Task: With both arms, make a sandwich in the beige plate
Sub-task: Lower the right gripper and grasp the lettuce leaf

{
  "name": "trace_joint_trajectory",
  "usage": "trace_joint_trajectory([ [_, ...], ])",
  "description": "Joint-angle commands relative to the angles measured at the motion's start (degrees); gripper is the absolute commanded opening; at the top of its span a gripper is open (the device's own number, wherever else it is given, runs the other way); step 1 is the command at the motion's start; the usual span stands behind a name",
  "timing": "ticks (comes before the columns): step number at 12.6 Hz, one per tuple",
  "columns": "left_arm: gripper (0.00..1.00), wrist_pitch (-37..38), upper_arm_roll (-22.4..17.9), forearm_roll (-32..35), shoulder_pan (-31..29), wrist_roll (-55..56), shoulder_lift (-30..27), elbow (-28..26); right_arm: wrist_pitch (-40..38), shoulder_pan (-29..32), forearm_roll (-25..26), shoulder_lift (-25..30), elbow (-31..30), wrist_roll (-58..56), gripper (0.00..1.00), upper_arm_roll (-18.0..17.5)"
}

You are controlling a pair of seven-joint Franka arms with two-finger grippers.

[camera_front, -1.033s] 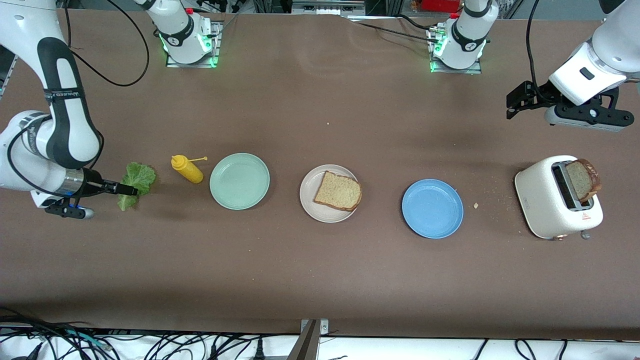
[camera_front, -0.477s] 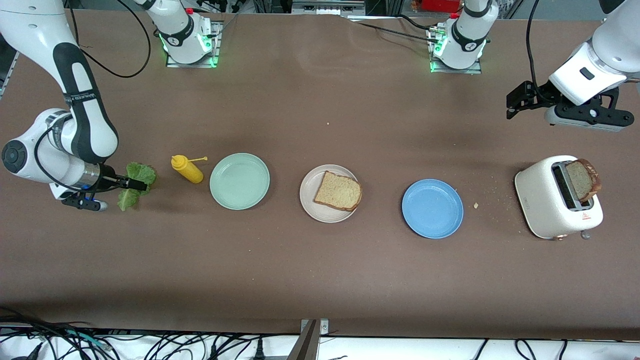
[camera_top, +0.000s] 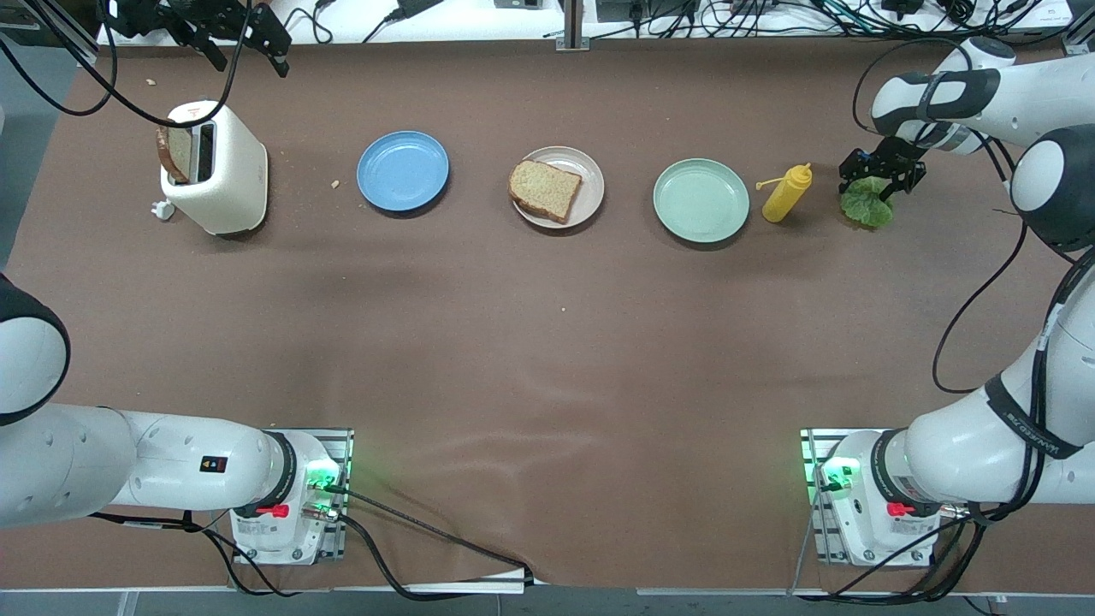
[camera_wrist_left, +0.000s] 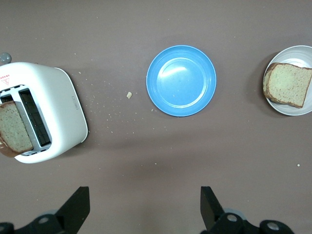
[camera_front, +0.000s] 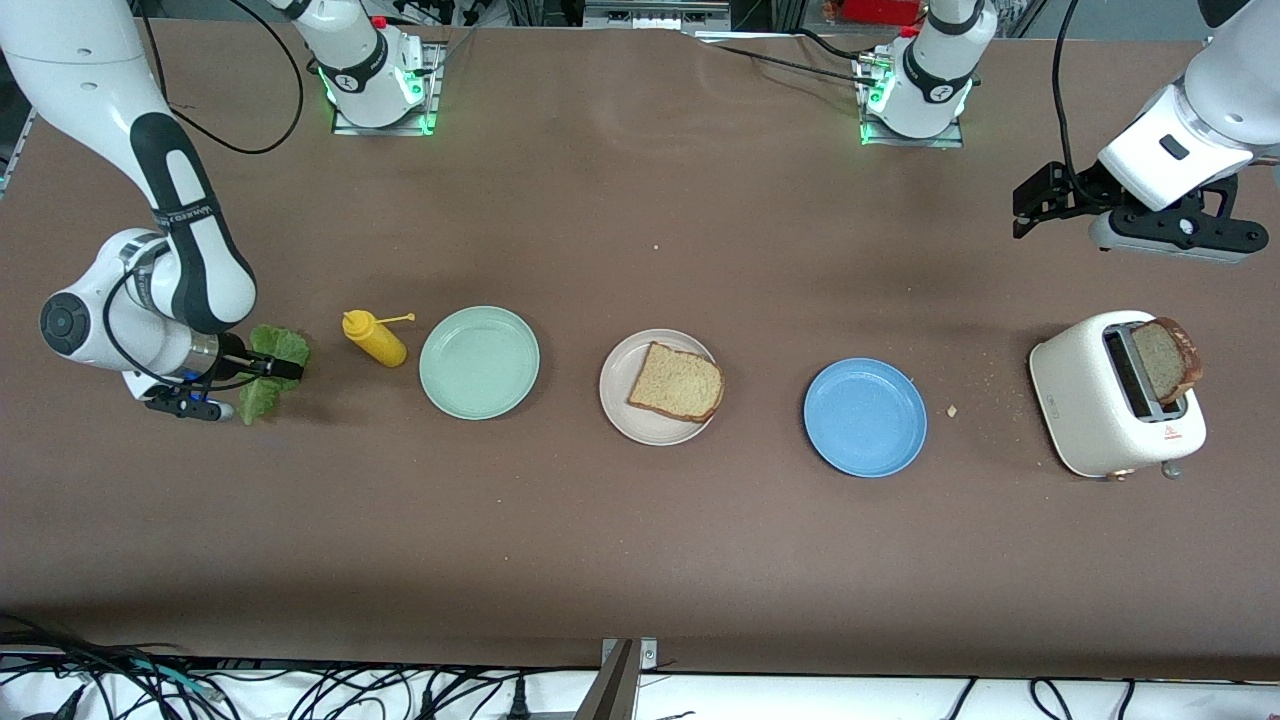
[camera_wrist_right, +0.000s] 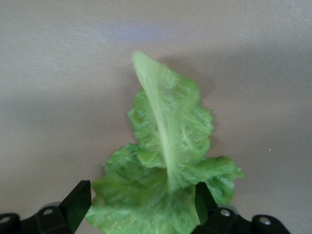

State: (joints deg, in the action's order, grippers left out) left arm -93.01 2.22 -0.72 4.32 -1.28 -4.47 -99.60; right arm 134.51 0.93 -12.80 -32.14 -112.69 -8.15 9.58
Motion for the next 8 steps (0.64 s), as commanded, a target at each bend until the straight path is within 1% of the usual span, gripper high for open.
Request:
trace_joint_trajectory([
  [1,1.0,0.37,-0.11,-0.95,-0.28,-0.56,0.51,1.16,1.63,0.74,1.29,-0.72,-0.61,0.06,0.9,-0.53],
  [2,1.0,0.37,-0.11,-0.95,-0.28,-0.56,0.51,1.16,2.16,0.74,1.29,-1.08,-0.69,-0.37,0.78,-0.53],
  [3,1.0,0.37,-0.11,-0.95,-0.28,-0.56,0.51,1.16,2.16,0.74,1.29,-0.99,-0.61,-0.38,0.64,-0.53],
  [5,1.0,0.37,-0.11,-0.95,-0.28,-0.56,0.51,1.16,2.16,0.91,1.03,-0.99,-0.6,-0.55,0.31,-0.53],
  [6,1.0,0.37,-0.11,-0.95,-0.28,-0.56,0.51,1.16,2.16,1.43,0.94,-1.08,-0.6,-0.9,0.2,-0.61],
  [7,1.0,0.37,-0.11,-0.95,-0.28,-0.56,0.51,1.16,1.9,1.61,0.85,-0.82,-0.6,-0.91,0.12,-0.62],
  [8,1.0,0.37,-0.11,-0.95,-0.28,-0.56,0.51,1.16,1.9,1.44,0.85,-0.73,-0.6,-0.91,0.09,-0.62],
])
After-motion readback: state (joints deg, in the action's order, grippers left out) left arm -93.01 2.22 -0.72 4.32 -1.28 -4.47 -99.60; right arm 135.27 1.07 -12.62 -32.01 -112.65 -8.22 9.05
